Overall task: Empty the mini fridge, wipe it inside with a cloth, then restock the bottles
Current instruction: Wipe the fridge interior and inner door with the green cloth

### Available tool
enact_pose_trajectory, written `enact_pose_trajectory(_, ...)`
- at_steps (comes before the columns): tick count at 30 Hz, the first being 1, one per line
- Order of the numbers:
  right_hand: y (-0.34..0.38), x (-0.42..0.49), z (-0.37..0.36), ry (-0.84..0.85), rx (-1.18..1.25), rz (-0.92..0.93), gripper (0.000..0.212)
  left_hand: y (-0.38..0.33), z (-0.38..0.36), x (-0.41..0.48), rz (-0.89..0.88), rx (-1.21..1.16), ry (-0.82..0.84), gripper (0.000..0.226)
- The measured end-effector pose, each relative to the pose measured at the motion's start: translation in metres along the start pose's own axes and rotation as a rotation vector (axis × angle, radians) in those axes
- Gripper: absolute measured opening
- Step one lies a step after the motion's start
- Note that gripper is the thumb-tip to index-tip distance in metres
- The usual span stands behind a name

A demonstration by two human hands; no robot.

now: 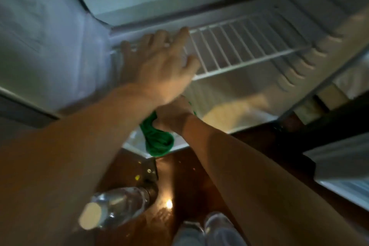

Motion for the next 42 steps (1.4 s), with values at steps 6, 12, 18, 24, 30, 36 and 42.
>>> enact_pose_trajectory(6,-0.075,-0.076,0.005,-0.069,-0.115,-0.047,0.075,-0.004,0.006,-0.002,-0.084,0.028,-0.02,0.064)
enact_pose_trajectory(12,-0.17,-0.087,0.038,-0.19,-0.227,-0.346,0.078,0.013,-0.006,-0.003,0.058,0.022,0.044,0.071)
enact_pose_trajectory(18,-0.192,-0.014,0.037,-0.216,-0.146,-0.468,0.08,0.014,-0.006,-0.003,0.067,0.026,0.073,0.073)
enact_pose_trajectory(24,-0.19,-0.028,0.039,-0.219,-0.123,-0.484,0.079,0.012,-0.01,-0.002,0.072,-0.013,0.109,0.07)
enact_pose_trajectory(30,-0.171,-0.118,0.043,-0.313,-0.114,-0.389,0.074,0.013,-0.007,-0.002,0.067,-0.01,0.104,0.07)
enact_pose_trajectory(36,-0.173,-0.094,0.042,-0.268,-0.215,-0.443,0.08,0.012,-0.005,-0.002,0.083,-0.012,0.094,0.069)
enact_pose_trajectory(42,-0.143,-0.025,0.028,-0.241,-0.186,-0.556,0.081,0.01,-0.006,-0.002,0.078,-0.012,0.084,0.07)
Point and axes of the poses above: each hand's wrist, its own x-axis towards the middle knuckle, its own z-axis out of the back of the hand, y = z × x, the point moved 8 cm from there along x, towards the middle knuckle, and after that the axes turned 10 degrees about -y, right-handed, at the moved point
